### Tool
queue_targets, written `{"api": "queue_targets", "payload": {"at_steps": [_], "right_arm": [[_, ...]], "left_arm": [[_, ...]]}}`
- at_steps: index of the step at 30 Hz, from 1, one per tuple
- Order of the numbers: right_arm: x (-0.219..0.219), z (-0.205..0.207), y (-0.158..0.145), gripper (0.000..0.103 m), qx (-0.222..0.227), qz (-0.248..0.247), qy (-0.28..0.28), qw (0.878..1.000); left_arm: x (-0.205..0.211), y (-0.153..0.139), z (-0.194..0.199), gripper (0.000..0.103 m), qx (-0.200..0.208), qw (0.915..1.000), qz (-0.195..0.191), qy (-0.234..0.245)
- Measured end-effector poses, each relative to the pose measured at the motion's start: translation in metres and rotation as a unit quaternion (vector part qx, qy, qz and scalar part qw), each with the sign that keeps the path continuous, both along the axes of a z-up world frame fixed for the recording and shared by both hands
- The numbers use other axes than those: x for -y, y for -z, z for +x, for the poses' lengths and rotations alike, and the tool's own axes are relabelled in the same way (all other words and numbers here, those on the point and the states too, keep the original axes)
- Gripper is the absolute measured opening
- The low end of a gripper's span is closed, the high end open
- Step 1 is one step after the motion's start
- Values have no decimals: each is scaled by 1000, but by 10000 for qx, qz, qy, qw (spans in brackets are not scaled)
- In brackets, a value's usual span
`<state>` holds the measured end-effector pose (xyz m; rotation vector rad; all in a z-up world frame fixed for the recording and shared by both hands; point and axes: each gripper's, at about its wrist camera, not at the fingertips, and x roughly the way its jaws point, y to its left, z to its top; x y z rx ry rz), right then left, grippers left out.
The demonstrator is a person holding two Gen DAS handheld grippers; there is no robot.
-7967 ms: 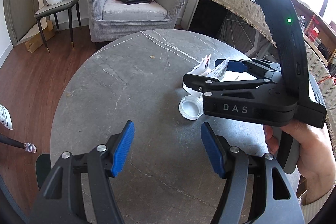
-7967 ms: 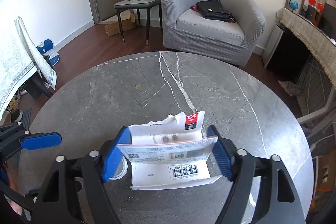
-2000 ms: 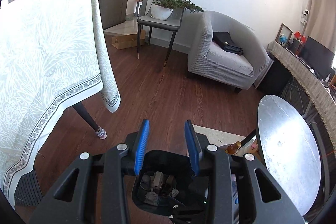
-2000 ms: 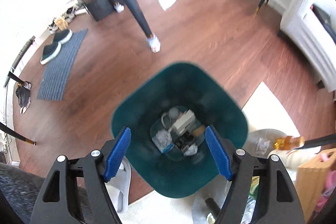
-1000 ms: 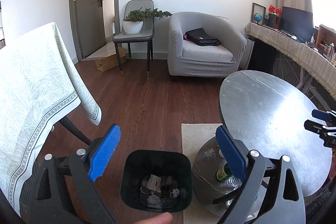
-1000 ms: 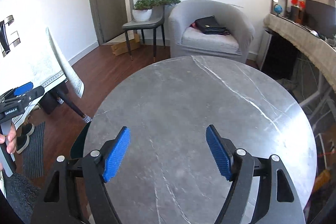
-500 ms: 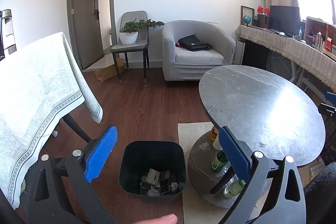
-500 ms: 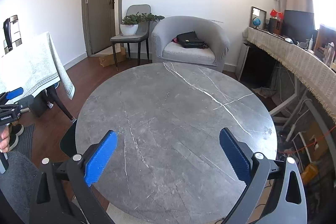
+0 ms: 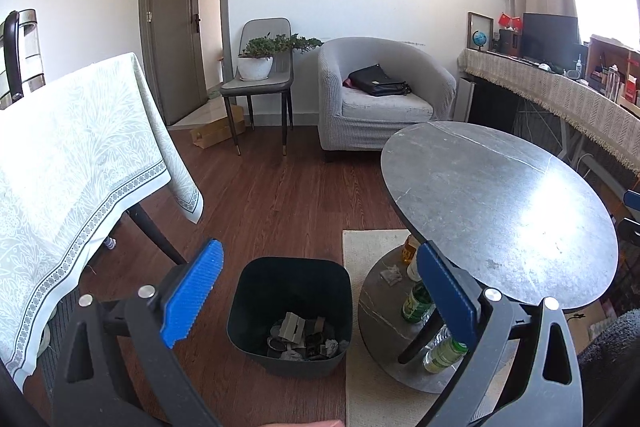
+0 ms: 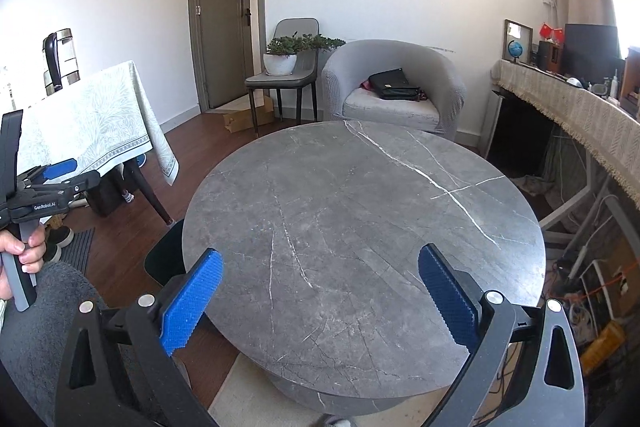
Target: Collect trash
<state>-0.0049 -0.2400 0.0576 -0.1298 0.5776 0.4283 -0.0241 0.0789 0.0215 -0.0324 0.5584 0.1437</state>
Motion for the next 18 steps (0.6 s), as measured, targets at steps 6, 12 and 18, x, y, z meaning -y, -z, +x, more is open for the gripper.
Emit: {"api": "queue_targets", "payload": {"at_steps": [6, 12, 18], "right_arm": [[-7, -3, 1, 99, 19, -100, -90, 9999], [-4, -3, 1, 99, 5, -45, -95, 9999], [-3, -3, 1, 99, 13, -31, -80, 10000]], "left_arm": [[-5, 0, -1, 99, 13, 9999, -141, -8], [-6, 0, -4, 99, 43, 9998, -160, -51], [-7, -1, -3, 99, 56, 9999, -142, -52]]}}
